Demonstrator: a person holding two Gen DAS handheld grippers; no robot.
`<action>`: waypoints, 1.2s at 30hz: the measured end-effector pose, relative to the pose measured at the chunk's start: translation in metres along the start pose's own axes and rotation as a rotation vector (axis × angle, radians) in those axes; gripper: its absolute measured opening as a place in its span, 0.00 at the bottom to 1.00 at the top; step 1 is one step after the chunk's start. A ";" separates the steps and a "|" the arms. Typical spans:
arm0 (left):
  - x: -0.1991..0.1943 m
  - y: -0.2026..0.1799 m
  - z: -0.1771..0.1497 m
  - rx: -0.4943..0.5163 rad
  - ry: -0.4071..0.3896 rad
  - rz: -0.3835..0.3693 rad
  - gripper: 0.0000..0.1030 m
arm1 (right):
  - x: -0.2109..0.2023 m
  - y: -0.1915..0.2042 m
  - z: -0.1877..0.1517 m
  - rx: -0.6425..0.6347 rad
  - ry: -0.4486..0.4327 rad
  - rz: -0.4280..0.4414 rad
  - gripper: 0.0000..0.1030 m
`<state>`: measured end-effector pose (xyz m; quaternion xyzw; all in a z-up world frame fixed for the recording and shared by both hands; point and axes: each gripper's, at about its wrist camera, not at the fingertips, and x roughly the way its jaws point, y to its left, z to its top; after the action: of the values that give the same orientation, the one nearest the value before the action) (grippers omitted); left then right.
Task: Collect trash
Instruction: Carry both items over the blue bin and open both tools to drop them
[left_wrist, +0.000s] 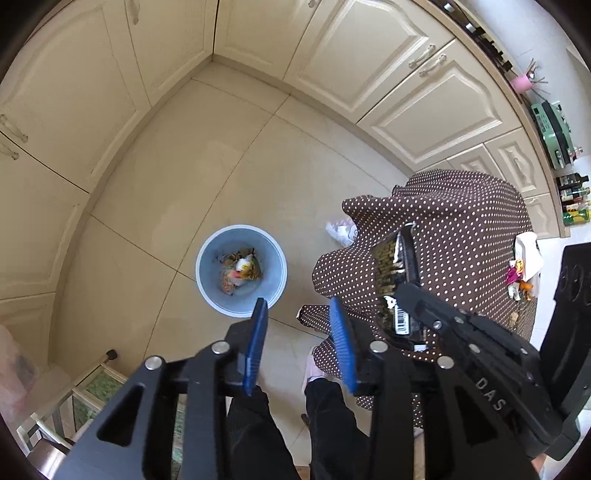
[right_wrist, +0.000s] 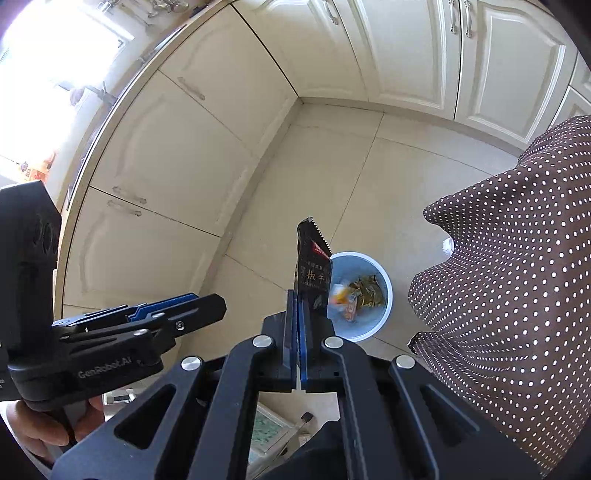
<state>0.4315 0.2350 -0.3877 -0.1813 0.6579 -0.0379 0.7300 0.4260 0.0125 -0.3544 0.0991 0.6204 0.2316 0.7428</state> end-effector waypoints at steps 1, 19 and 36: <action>-0.001 0.000 0.000 -0.004 -0.002 0.001 0.35 | 0.001 0.001 0.000 -0.001 0.002 0.001 0.00; -0.041 0.050 -0.016 -0.132 -0.072 0.021 0.42 | 0.013 0.037 0.010 -0.028 0.013 0.045 0.07; -0.009 -0.106 -0.023 0.076 -0.036 -0.016 0.43 | -0.090 -0.104 -0.016 0.123 -0.150 -0.069 0.15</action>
<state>0.4270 0.1340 -0.3474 -0.1592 0.6411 -0.0656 0.7479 0.4221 -0.1231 -0.3241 0.1402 0.5792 0.1593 0.7870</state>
